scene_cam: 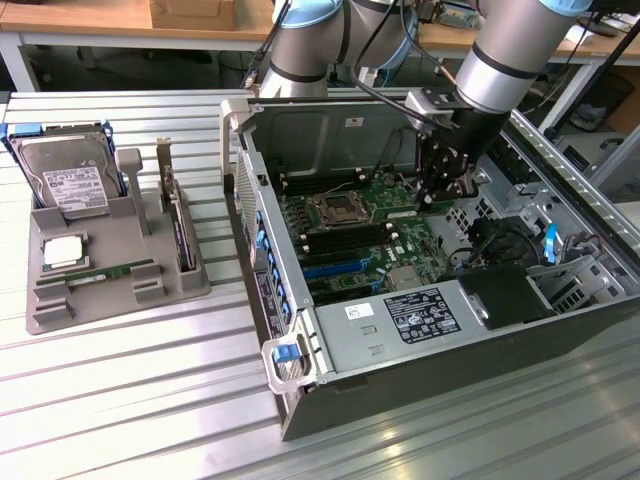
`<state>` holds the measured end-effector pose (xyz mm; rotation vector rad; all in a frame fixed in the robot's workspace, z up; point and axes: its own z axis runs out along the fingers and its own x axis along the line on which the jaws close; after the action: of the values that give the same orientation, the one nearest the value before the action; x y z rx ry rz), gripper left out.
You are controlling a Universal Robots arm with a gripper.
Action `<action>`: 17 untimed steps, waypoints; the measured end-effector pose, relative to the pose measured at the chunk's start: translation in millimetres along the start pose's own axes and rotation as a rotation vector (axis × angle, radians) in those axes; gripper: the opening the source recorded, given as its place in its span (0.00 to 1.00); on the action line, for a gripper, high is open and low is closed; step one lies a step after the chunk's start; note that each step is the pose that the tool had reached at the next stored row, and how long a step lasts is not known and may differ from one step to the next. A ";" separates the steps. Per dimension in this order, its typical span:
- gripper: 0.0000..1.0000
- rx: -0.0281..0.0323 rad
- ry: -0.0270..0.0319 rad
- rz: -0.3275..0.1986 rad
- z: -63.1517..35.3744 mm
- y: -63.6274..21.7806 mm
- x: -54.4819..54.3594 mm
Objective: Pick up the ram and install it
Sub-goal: 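Insert the ram into the slot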
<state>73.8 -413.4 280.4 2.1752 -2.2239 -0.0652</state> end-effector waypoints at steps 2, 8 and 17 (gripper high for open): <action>0.12 0.0000 0.0000 0.000 0.8 0.0 0.0; 0.12 0.0000 0.0000 0.000 2.5 -0.1 0.0; 0.12 0.0000 0.0000 0.000 4.4 -0.2 0.0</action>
<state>73.8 -413.5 275.9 2.1752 -2.2238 -0.0652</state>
